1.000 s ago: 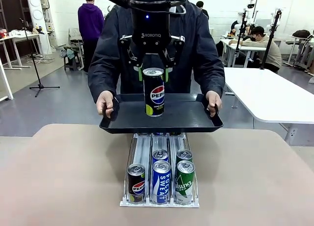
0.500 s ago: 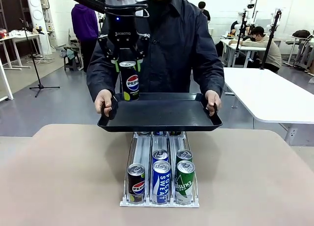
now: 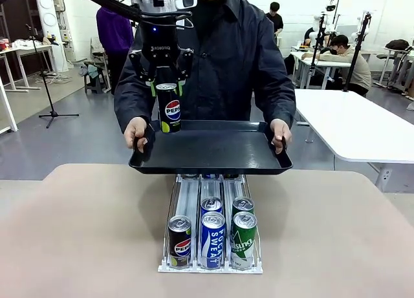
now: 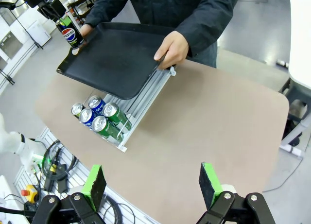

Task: Retrieve and hand over the desired beverage to the person.
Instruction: Place the picked can on the Handle tray extended by the person.

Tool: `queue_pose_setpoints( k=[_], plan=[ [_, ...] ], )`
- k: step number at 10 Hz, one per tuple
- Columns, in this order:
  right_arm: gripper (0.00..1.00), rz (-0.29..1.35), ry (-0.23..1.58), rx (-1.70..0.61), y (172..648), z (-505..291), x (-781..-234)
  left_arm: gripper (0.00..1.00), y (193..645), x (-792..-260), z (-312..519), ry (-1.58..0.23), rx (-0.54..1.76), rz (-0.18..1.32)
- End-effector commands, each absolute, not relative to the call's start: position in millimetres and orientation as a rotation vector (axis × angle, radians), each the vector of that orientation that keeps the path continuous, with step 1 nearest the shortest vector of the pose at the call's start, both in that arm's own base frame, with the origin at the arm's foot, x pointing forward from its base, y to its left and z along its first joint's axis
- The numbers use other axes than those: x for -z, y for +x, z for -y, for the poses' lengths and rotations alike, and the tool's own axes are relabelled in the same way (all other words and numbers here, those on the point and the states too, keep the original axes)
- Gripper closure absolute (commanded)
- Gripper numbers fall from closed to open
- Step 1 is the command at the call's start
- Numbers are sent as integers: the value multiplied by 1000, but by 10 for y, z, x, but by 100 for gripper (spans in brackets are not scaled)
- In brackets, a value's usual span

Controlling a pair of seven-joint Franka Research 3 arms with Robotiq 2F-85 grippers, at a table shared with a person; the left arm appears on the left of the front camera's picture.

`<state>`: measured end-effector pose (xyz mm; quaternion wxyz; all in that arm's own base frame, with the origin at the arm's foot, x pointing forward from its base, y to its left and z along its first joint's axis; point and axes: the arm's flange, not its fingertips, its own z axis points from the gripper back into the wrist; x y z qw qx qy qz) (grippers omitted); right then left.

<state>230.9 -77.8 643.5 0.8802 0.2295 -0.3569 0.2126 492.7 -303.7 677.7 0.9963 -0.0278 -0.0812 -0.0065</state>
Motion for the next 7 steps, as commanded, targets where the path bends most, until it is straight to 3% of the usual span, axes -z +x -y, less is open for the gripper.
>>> queue_pose_setpoints(
  k=[1,7],
  plan=[
    [0,745,497,-465,2311,778,-6422,42,4941,-6773,3029,-56,11,162],
    [0,745,497,-465,2311,778,-6422,42,5127,-6195,3137,-38,91,78]
  ],
)
